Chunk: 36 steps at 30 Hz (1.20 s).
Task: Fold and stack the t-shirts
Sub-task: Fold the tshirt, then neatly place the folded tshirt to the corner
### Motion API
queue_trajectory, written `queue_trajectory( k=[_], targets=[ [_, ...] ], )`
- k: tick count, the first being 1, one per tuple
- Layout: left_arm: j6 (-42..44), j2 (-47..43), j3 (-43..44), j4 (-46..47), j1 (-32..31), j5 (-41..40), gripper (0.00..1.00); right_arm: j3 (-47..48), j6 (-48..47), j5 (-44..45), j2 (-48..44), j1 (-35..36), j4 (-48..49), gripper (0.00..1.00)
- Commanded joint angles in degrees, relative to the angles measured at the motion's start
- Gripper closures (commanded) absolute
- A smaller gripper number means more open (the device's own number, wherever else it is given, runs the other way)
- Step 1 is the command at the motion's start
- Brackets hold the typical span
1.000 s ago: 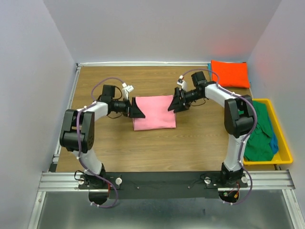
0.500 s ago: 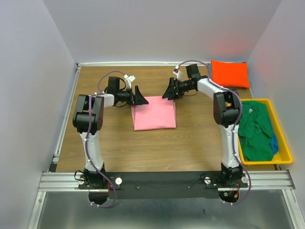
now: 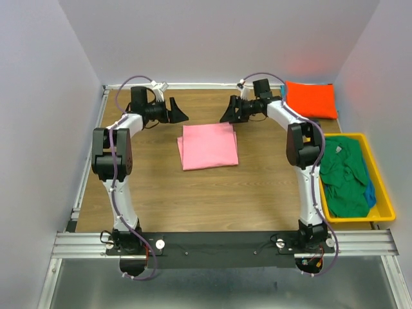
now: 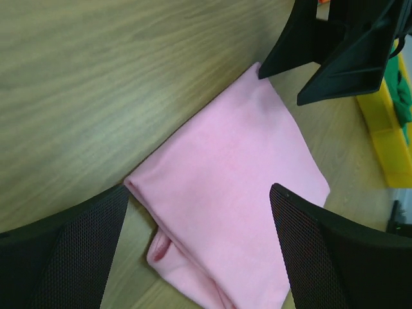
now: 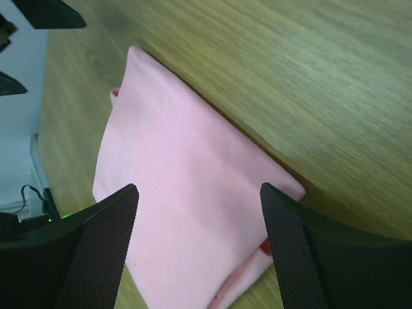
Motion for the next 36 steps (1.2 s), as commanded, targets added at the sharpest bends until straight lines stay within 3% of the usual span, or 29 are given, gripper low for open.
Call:
queue_trajectory(
  k=[1,3,6,11,14,19,24,32,36],
  targets=[
    [15.3,-13.9,2.0,-9.6,-1.4,-7.9,0.02,0.3,-0.2,3.0,-10.1,-0.6,0.5,0.15],
    [23.1,-18.1,0.3,-10.8,-3.8,-10.0,0.02,-2.3,0.6,5.8,-14.1,-0.6,0.6,0.14],
    [28.1,-25.9,-5.1,-10.9,-7.5,-15.6,0.05,-8.8,3.3,10.6,-21.2,-0.9,0.6,0.14],
    [46.8,-34.0,-13.4,-11.2,-24.2,-31.1,0.25,-19.1,9.3,12.9,-29.0,-4.9,0.7,0.14],
    [53.0,-34.1,-16.6,-10.9,-33.8,-36.9,0.32,-26.3,10.3,13.8,-32.3,-7.7,0.8,0.14],
    [55.5,-27.7,-18.4,-7.4,-45.3,-45.6,0.41,-33.6,12.9,14.5,-36.2,-11.7,1.2,0.11],
    [54.8,-19.2,-19.9,-0.4,-50.0,-50.8,0.44,-39.9,17.8,16.1,-36.7,-11.9,2.3,0.11],
    [57.3,-11.7,-18.5,2.2,-51.6,-52.7,0.44,-45.2,21.7,13.6,-36.8,-11.9,7.0,0.12],
    [57.8,-9.5,-16.9,1.9,-51.9,-55.0,0.55,-48.0,23.3,12.6,-36.6,-11.8,9.8,0.15]
  ],
)
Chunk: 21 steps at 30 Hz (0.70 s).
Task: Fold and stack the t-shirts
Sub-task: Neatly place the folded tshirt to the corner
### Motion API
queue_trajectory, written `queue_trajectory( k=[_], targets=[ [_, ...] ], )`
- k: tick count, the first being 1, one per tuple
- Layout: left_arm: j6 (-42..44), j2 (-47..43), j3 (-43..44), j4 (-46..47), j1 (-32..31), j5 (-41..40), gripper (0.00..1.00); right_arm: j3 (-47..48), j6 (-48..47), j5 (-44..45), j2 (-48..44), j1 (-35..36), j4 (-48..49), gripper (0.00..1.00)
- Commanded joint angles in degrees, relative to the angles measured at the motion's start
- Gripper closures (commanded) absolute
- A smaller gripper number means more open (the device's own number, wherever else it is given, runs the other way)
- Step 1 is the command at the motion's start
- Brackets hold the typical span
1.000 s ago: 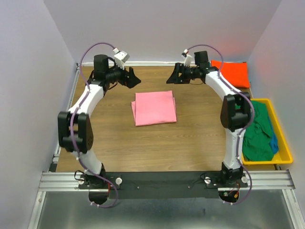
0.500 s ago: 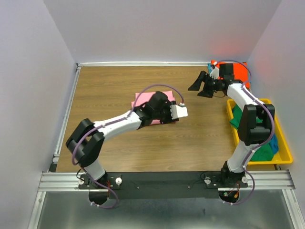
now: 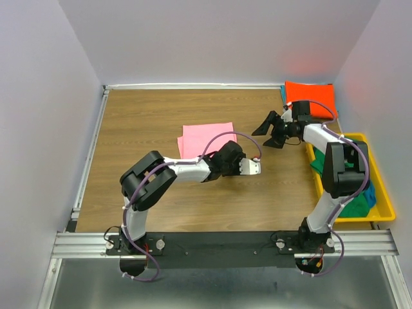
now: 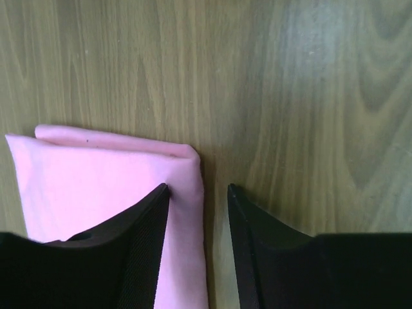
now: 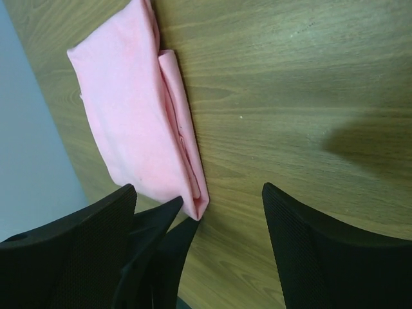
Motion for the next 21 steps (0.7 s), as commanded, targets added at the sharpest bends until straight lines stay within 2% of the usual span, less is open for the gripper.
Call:
queue_trajectory(
  k=[1,2,6,7,10,15,21],
  targets=[
    [1.3,2.1,2.2,2.1,-0.4,-3.5,0.6,-3.8,4.2,-2.5,-1.6,0.1,5.6,0.16],
    [1.3,2.2,2.3,2.0,-0.4,-3.3,0.73,-4.6,5.2,-3.0,-1.6,0.2,6.7,0.17],
    [1.3,0.4,1.5,1.9,-0.3,-2.1,0.97,-8.5,9.2,-4.5,-0.9,0.2,13.5,0.21],
    [1.3,-0.8,0.9,1.9,-0.3,-1.7,1.0,-9.6,11.1,-4.9,-0.7,0.2,14.8,0.23],
    [0.2,-3.6,0.8,1.6,0.1,2.1,1.0,-11.8,15.7,-6.4,0.7,0.7,21.9,0.3],
    [-2.2,-6.6,2.2,0.5,1.6,5.7,1.0,-14.2,22.3,-6.7,2.1,3.1,32.9,0.3],
    [-2.6,-7.2,3.4,-0.1,3.0,7.1,1.0,-16.2,28.1,-4.4,3.8,6.9,40.5,0.2]
  ],
)
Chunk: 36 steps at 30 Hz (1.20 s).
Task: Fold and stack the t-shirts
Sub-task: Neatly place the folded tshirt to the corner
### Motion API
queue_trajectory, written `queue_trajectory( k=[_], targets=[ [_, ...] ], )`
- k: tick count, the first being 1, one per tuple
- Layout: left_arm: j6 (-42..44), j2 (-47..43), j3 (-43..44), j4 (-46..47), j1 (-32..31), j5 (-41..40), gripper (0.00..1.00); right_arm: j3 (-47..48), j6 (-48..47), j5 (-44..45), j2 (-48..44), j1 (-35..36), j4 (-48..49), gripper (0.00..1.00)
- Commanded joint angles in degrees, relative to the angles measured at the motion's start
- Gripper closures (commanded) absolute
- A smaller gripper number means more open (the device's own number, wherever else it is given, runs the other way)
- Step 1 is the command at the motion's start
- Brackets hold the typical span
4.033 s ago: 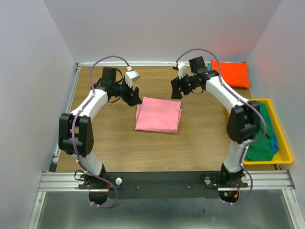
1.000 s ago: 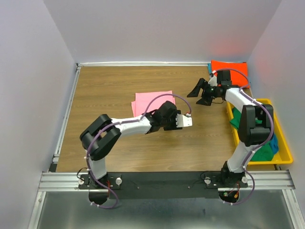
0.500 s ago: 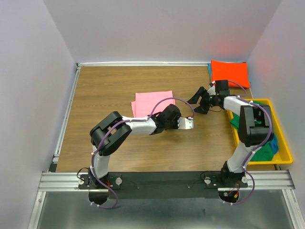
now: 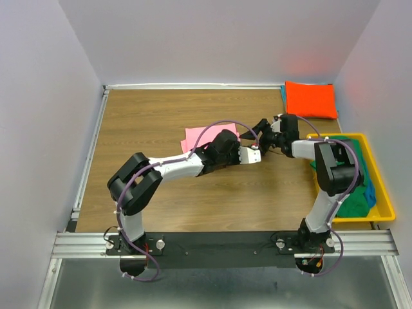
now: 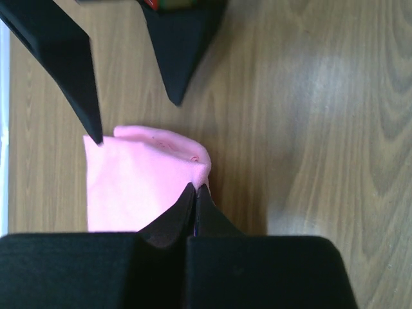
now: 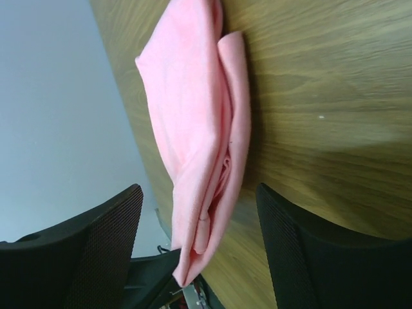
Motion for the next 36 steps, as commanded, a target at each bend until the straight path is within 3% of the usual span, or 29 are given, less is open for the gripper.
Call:
queue_trajectory(
  k=[1,6,11,20,24,25,26,29,35,36],
  targets=[
    [-2.0,-1.3,1.9,-0.4,1.3,3.8,1.0,-1.0,5.4,1.3,2.5,3.0,8.5,0.19],
    [-3.0,-1.0,3.0,-0.4,1.9,4.9,1.0,0.1,7.4,4.5,5.7,6.7,9.0,0.22],
    [-4.2,-0.3,3.9,0.0,1.9,5.0,1.0,1.5,11.5,10.6,9.0,9.3,9.4,0.37],
    [-5.3,0.4,4.3,0.4,1.9,6.2,1.0,4.8,12.4,18.7,12.6,9.9,9.3,0.46],
    [-6.0,1.2,4.4,0.9,1.9,4.5,0.99,7.9,11.0,17.8,15.2,10.2,9.4,0.76],
    [-6.5,1.3,4.5,1.1,2.0,3.7,0.94,8.7,10.0,17.3,15.5,10.4,9.3,0.94],
    [-7.1,1.2,4.7,0.9,2.7,3.3,0.79,10.7,7.2,16.6,15.5,10.2,6.8,0.99],
    [-10.2,-2.0,3.7,-0.5,5.4,4.9,0.61,19.3,-5.6,17.5,14.8,9.4,-1.2,1.0],
    [-12.5,-10.3,0.2,-5.6,13.4,8.5,0.45,34.2,-36.1,20.5,14.2,6.5,-19.3,0.99],
    [-12.4,-12.5,-0.3,-6.9,14.0,8.5,0.37,36.9,-38.9,21.1,14.4,5.4,-21.2,0.99]
  ],
)
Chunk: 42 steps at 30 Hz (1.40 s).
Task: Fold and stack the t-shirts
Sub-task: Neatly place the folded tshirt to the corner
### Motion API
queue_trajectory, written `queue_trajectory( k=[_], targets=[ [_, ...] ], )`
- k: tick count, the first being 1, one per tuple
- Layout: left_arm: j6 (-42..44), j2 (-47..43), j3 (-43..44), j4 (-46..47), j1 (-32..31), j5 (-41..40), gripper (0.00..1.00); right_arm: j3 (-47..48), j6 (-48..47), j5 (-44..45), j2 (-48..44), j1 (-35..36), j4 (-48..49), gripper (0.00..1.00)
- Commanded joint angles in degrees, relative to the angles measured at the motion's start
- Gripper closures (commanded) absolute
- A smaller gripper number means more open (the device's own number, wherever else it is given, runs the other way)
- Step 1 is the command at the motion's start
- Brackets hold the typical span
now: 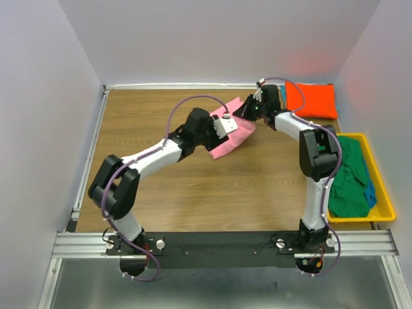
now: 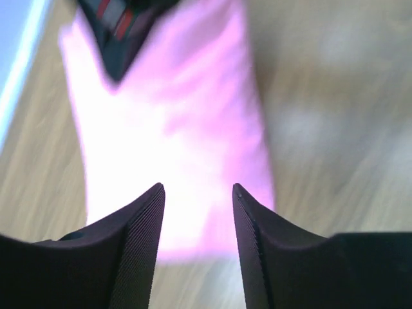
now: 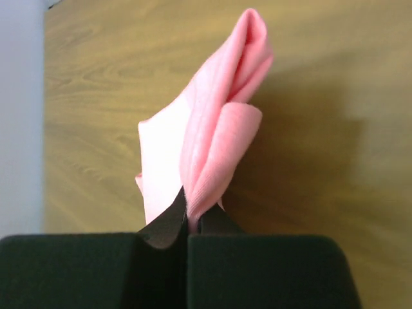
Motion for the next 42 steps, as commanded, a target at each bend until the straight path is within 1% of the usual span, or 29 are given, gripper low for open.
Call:
queue_trajectory(
  k=[1,2,3,4,6,7,13,18,21,27,33,39,42],
  targets=[
    [-2.3,-8.5,-2.2,-4.2,3.4,2.4,0.29,8.1,-23.8,5.2,-0.2,-3.5,-12.6,0.99],
    [-2.6,-10.3,-3.0,-5.7,4.5,2.9,0.14,9.5,-28.7,6.1,0.7,-4.4,-14.6,1.0],
    [-2.9,-11.2,-3.6,-6.3,5.0,3.0,0.14,13.0,-31.2,7.0,1.6,-4.9,-15.6,1.0],
    [-3.0,-12.1,-4.1,-6.7,5.4,2.8,0.13,14.6,-34.8,7.8,2.2,-5.4,-16.4,1.0],
    [-3.1,-14.6,-6.3,-7.0,6.2,2.5,0.02,18.0,-38.1,8.0,4.2,-6.9,-18.3,0.99],
    [-3.1,-16.0,-7.4,-7.4,6.4,2.5,0.02,20.9,-41.6,8.6,5.4,-7.6,-18.8,0.99],
    [-3.1,-19.1,-10.0,-8.4,8.0,2.3,0.02,29.2,-50.9,10.7,8.3,-9.9,-20.5,0.99],
    [-2.8,-21.0,-12.0,-8.2,8.2,1.6,0.02,36.6,-54.9,12.6,9.7,-11.8,-22.5,1.0],
    [-2.8,-21.1,-12.5,-8.2,8.3,1.2,0.02,39.2,-57.2,13.3,9.7,-12.7,-23.3,0.99],
    [-3.1,-21.0,-13.4,-8.1,8.2,1.3,0.02,40.4,-60.5,13.5,8.7,-13.3,-24.2,1.0],
    [-4.5,-21.0,-13.8,-7.7,8.2,2.0,0.02,41.1,-61.7,13.7,7.5,-14.2,-24.6,0.99],
    [-4.7,-21.0,-13.9,-7.6,8.2,2.4,0.02,42.4,-62.2,13.7,5.6,-14.8,-25.1,0.99],
    [-4.9,-21.1,-14.0,-7.7,8.2,2.4,0.02,43.7,-60.9,13.3,4.9,-15.2,-25.6,0.99]
  ],
)
